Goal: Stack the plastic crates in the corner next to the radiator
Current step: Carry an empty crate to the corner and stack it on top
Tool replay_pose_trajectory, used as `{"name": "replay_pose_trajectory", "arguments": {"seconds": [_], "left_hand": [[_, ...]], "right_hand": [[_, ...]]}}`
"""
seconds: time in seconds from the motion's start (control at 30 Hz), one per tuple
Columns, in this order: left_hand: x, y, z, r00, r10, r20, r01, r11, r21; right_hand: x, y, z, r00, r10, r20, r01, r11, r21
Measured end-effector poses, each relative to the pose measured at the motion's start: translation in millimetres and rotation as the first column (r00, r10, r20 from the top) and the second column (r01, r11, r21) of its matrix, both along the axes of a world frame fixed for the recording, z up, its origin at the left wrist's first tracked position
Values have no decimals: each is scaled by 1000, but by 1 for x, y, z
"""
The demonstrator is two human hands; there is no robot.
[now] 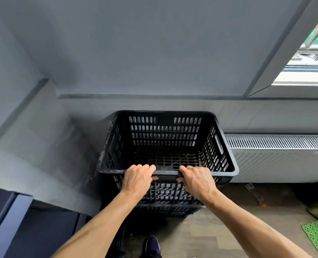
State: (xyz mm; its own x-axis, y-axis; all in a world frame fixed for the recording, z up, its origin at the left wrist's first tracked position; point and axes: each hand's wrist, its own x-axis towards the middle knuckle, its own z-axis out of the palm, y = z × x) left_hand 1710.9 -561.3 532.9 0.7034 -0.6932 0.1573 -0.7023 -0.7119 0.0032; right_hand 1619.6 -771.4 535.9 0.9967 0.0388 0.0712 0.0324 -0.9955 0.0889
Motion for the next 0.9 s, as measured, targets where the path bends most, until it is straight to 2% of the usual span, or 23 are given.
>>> {"name": "replay_pose_trajectory", "arguments": {"seconds": [0.17, 0.33, 0.47, 0.67, 0.9], "left_hand": [[2, -1, -24, 996, -69, -62, 71, 997, 31], [-9, 10, -51, 975, -35, -219, 62, 991, 116], [-19, 18, -69, 962, -40, -270, 92, 979, 184], [-19, 18, -57, 938, -39, -345, 109, 977, 185], [-25, 23, -50, 913, -25, -407, 106, 978, 178]], "right_hand": [[-1, 0, -28, 996, -28, -84, 28, 1000, 1], [-11, 11, -50, 979, -30, -203, 28, 1000, -12], [-19, 14, -65, 961, 1, -277, 29, 994, 103], [-16, 12, -65, 933, 2, -359, 74, 977, 198], [-19, 15, -62, 903, -29, -429, 111, 980, 168]]}}
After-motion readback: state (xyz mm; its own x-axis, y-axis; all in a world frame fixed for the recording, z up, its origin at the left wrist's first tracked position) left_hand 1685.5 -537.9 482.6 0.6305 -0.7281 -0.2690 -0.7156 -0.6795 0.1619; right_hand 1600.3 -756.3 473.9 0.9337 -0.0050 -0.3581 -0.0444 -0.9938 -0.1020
